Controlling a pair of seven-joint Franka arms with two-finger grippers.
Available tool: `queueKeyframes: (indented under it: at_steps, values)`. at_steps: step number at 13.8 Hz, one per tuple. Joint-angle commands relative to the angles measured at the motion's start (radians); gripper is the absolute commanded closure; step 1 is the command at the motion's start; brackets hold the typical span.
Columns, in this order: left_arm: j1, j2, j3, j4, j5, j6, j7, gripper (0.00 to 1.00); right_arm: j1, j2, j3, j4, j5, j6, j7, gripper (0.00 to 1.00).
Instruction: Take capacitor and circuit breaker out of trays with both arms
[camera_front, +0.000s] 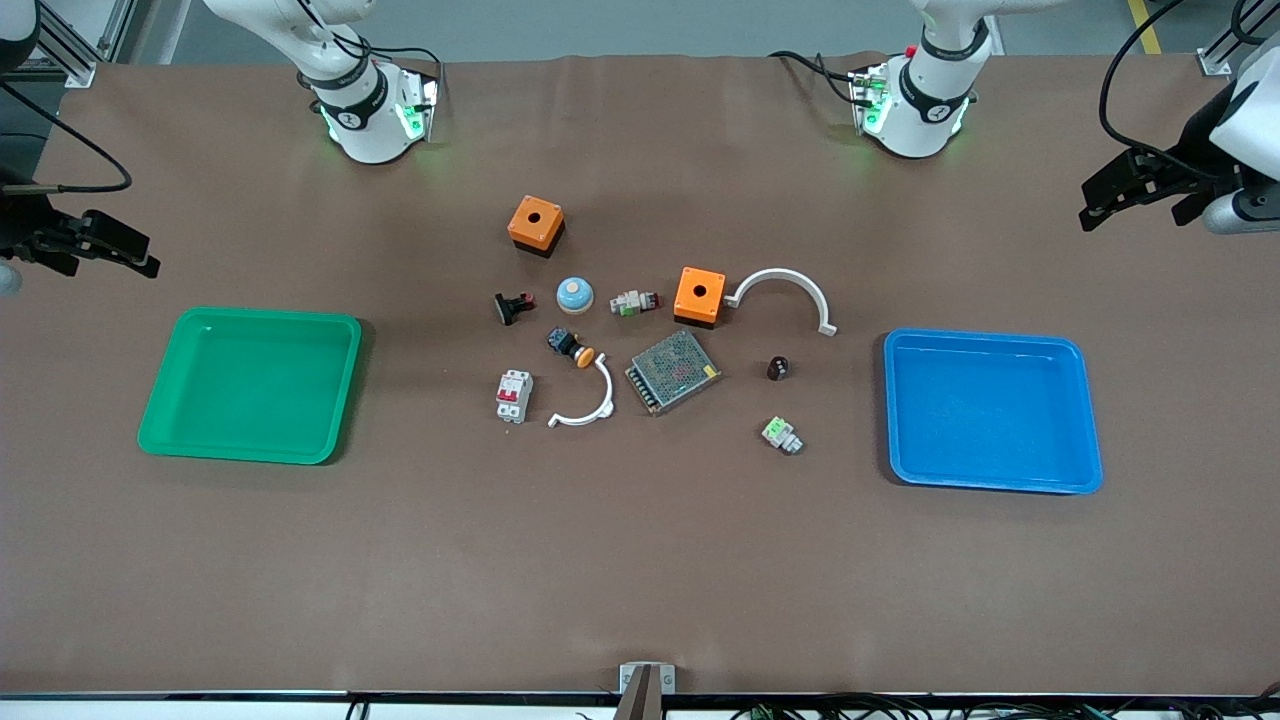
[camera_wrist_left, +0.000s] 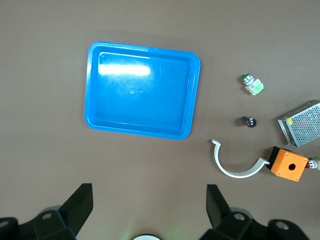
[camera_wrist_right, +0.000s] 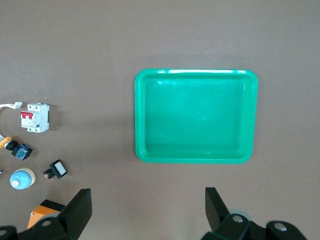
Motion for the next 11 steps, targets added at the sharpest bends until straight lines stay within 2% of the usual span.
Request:
queueKeyframes:
  at_steps: [1,11]
  values:
    - [0.001,0.003,-0.003,0.011,0.010,-0.004,0.006,0.00,-0.003,-0.029,0.008,-0.034,0.009,0.025,-0.006,0.00]
    - [-0.008,0.072,-0.017,0.069,0.043,-0.002,-0.010,0.00,-0.006,-0.030,0.006,-0.034,0.007,0.042,-0.039,0.00]
